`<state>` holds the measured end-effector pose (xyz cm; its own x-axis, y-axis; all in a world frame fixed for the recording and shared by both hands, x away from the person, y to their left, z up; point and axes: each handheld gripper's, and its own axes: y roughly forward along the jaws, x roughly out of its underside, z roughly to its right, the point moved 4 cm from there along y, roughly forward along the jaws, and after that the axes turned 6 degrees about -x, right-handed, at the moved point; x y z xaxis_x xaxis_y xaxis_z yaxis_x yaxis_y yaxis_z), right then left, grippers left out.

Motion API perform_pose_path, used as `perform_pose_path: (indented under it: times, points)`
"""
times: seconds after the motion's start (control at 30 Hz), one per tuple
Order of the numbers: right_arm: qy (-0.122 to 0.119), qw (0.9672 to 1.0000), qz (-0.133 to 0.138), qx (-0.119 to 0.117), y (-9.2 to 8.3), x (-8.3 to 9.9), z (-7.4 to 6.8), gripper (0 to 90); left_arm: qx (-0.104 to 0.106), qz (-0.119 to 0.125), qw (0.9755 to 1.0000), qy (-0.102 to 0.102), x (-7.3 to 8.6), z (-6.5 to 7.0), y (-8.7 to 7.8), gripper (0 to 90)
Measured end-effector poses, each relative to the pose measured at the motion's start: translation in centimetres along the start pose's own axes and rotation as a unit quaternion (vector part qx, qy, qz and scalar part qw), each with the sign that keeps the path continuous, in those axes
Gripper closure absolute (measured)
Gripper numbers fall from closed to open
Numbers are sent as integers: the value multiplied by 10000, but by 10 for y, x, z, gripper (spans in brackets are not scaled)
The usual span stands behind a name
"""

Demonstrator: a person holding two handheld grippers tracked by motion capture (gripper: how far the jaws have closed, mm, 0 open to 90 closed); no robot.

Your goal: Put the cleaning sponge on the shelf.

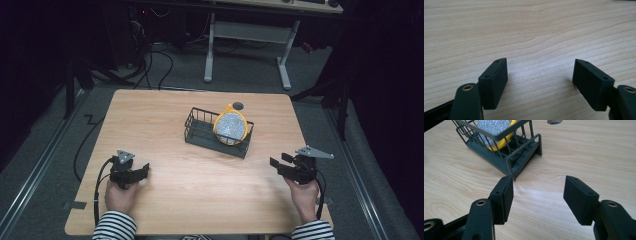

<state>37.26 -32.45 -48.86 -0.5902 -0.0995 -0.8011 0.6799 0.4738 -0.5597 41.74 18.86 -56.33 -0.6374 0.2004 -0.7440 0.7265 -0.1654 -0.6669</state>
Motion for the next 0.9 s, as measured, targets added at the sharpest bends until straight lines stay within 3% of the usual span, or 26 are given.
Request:
perform_pose_path:
  times: [0.5, 0.63, 0.9]
  points:
    - [150, 9997, -171, 60, 14, 35, 9, 448, -16, -9, 10000, 22, 0, 0, 0, 292]
    - [183, 9993, -280, 175, 20, 46, 12, 438, -23, -7, 10000, 24, 0, 0, 0, 292]
    - [224, 9987, -232, 382, 21, 57, 19, 433, -51, -13, 10000, 34, 0, 1, 0, 292]
